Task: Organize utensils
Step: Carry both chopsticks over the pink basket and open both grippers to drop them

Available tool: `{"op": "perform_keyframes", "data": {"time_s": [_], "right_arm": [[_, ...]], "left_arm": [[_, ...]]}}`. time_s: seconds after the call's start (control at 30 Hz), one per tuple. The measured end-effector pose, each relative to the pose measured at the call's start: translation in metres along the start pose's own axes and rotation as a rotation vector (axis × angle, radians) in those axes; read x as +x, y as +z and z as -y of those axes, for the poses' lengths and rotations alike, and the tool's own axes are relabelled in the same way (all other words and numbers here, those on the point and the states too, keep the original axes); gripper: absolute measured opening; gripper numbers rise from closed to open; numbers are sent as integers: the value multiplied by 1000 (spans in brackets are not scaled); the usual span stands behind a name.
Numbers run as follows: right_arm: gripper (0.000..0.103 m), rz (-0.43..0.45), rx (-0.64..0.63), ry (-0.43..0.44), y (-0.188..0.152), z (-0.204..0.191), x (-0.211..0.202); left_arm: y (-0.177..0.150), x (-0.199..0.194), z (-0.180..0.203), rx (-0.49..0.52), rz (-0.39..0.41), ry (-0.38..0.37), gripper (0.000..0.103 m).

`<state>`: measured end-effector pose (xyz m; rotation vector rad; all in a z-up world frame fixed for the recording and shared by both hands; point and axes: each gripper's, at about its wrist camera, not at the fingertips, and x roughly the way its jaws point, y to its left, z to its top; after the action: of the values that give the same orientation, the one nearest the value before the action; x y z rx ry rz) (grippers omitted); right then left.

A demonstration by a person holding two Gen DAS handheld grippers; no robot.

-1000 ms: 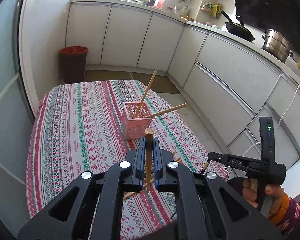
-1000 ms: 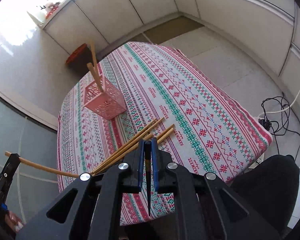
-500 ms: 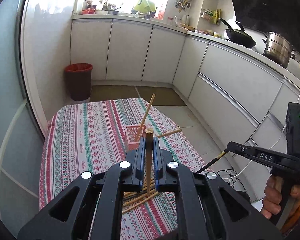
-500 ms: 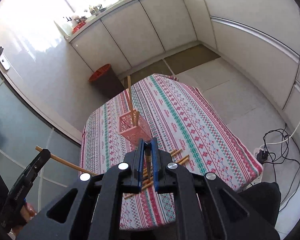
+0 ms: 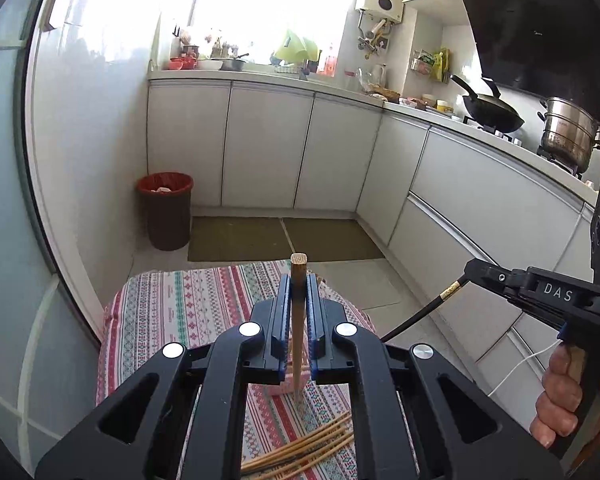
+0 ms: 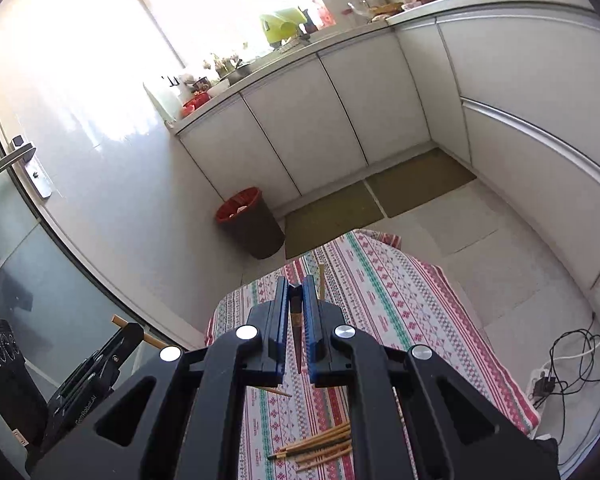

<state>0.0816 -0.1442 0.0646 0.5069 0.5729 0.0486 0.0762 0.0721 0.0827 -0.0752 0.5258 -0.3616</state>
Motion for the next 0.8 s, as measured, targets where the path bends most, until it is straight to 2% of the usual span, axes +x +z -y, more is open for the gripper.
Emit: {"op": "perform_keyframes", "data": {"time_s": [0.27,0.37,0.47,0.53,0.8], "right_arm": [[8,-3,-98,-50,12,-12,54],[8,-21,-114,-60,9,-11,76],[8,-32,-131,-68,3,-9,93],[8,-40,-148,-80,-1,-9,103],[8,-53,-168,-103,-3,-11,119]], "left_arm": [[15,47,-5,-22,5,35,6],[10,69,-9,-19,-5,59,7],[0,93,-14,-33,-25,39,7],[-9,105,-16,-42,-53,35,12],[-11,90,-33,-93,-29,46,19]]}}
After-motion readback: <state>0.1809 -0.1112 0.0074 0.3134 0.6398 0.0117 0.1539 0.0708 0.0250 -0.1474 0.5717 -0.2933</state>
